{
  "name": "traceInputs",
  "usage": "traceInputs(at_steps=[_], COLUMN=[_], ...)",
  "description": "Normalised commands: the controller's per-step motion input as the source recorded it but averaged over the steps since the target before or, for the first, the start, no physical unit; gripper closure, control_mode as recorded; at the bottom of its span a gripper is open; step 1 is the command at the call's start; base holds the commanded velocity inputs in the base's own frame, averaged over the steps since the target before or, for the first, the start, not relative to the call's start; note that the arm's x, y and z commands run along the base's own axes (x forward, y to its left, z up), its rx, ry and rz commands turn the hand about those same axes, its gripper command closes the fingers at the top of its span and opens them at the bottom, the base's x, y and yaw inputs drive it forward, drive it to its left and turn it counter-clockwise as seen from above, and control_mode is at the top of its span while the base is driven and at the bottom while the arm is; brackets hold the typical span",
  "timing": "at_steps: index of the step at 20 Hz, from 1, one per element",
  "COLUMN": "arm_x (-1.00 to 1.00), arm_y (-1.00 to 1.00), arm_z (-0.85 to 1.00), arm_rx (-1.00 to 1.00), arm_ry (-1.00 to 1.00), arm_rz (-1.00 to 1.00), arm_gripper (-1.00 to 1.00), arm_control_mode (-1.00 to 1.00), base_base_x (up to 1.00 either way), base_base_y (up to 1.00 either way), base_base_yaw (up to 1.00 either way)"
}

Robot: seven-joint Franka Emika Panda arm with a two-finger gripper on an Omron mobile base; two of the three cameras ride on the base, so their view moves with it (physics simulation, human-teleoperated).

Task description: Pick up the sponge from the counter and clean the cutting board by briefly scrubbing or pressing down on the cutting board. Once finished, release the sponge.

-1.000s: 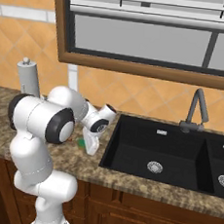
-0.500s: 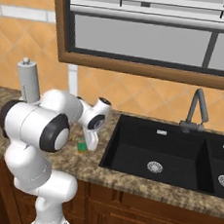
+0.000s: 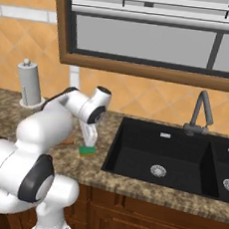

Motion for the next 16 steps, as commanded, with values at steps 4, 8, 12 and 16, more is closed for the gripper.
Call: traceInputs(at_steps=[4,8,12,16], arm_x=[-0.86,-0.96,-0.91,-0.84], arm_y=[0.00,0.01,0.19,0.35], arm_z=[0.96,0.81,0.59,0.57], arm_rx=[0.00,0.00,0.00,0.00], arm_ry=[-0.08,-0.11,-0.14,-0.15], arm_rz=[0.00,0.00,0.00,-0.04], arm_gripper=[-1.00,-1.00,-1.00,-1.00], arm_control_mode=[-1.00,-1.00,-1.00,-1.00], base_base_x=[0.00,0.00,0.00,0.00], base_base_y=[0.00,0.00,0.00,0.00], base_base_yaw=[0.00,0.00,0.00,0.00])
